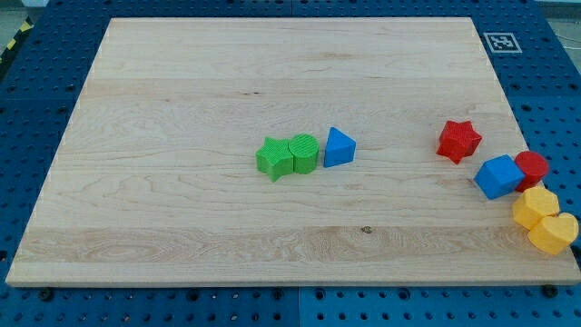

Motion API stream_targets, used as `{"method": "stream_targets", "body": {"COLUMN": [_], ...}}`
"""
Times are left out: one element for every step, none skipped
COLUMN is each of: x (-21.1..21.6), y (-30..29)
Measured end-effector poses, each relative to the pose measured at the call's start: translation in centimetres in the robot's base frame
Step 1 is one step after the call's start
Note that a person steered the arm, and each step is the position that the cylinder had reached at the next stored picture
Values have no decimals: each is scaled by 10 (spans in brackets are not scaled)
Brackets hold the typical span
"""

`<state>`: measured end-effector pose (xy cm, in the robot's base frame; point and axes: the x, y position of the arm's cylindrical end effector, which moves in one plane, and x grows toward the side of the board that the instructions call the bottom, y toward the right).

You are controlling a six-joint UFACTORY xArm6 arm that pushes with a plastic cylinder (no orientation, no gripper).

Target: Push the blue cube near to the blue triangle

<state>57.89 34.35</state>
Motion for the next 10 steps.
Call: {"method": "stream_targets", "body": {"x": [-40,-51,-53,-63,-77,-77,-77,-72,-54,-41], "y": [-2,-25,-56,-78,-93,-117,-128,-133,-133,-138]}}
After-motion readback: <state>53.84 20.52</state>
